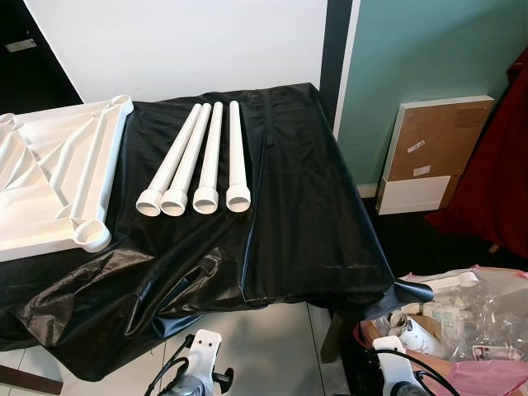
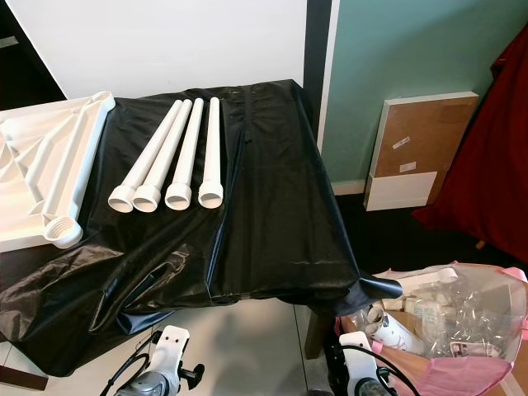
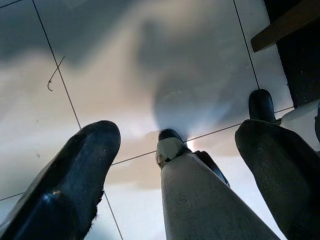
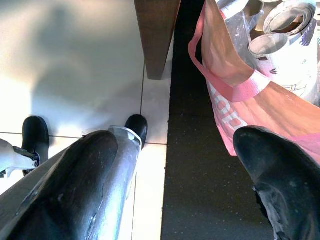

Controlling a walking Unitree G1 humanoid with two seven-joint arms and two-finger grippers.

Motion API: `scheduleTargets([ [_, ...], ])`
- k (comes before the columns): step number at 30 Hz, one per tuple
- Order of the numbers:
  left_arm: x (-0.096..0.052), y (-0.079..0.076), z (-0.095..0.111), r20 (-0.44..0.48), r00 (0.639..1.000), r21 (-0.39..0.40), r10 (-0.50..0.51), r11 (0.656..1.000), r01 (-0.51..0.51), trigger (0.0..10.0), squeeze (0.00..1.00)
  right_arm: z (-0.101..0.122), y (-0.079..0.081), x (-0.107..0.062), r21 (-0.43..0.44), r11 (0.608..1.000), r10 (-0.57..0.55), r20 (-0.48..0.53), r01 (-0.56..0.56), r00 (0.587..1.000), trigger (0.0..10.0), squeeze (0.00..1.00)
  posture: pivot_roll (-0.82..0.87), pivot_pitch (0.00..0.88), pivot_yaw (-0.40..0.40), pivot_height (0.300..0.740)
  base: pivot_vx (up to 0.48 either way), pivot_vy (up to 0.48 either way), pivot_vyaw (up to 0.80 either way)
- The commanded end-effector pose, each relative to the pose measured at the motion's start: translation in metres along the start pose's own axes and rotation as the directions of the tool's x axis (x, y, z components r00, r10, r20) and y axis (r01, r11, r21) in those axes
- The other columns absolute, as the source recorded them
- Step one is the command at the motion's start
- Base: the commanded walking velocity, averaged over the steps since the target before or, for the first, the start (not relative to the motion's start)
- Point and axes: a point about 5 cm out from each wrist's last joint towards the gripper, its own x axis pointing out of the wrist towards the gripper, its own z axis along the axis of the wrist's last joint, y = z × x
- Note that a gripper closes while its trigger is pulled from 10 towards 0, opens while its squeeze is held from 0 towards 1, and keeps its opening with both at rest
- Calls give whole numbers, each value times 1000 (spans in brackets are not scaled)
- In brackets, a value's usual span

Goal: Building children table

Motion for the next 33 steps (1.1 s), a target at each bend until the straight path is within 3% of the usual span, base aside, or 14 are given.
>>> scheduleTargets([
  [1, -2, 3, -9, -34, 998, 8, 53, 999, -53, 10000, 0, -8, 6, -1, 4, 1000, 20, -33, -20, 999, 10000, 0, -15, 0, 23, 740, 0, 0, 0],
  [23, -3, 4, -14, -44, 997, -2, 58, 998, -59, 10000, 0, -7, 9, -1, -13, 999, 36, -33, -36, 999, 10000, 0, 11, 0, 3, 740, 0, 0, 0],
  [33, -2, -1, -14, -43, 997, -25, 56, 998, -57, 10000, 0, -3, 1, 0, -30, 999, 26, -23, -27, 999, 10000, 0, -40, 0, -12, 740, 0, 0, 0],
])
